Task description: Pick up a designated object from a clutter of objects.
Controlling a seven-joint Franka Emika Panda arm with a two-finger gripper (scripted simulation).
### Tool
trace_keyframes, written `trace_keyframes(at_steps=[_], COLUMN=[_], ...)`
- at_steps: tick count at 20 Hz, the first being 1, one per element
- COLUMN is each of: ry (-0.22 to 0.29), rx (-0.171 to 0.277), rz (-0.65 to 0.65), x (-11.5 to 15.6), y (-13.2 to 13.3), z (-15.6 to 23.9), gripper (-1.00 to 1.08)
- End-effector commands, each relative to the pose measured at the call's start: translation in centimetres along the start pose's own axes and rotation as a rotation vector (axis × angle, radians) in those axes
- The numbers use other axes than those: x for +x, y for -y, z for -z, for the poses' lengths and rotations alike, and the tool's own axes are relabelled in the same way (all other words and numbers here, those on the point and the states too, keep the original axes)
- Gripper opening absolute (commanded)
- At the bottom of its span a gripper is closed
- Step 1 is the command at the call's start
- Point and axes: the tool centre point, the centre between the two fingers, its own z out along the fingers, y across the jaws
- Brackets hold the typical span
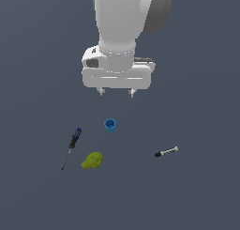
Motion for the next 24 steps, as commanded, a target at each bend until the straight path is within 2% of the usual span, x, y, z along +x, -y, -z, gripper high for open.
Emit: trace_keyframes(at_steps=[1,12,24], ry=[0.0,-0.023,-0.02], rx=[0.0,0.012,0.012], rz=[0.0,-0.05,-0.104], x=[0.0,0.1,1.1], y=[0.0,-2.4,-1.2], z=[0.0,1.8,0.8], gripper=[1.0,1.0,1.0])
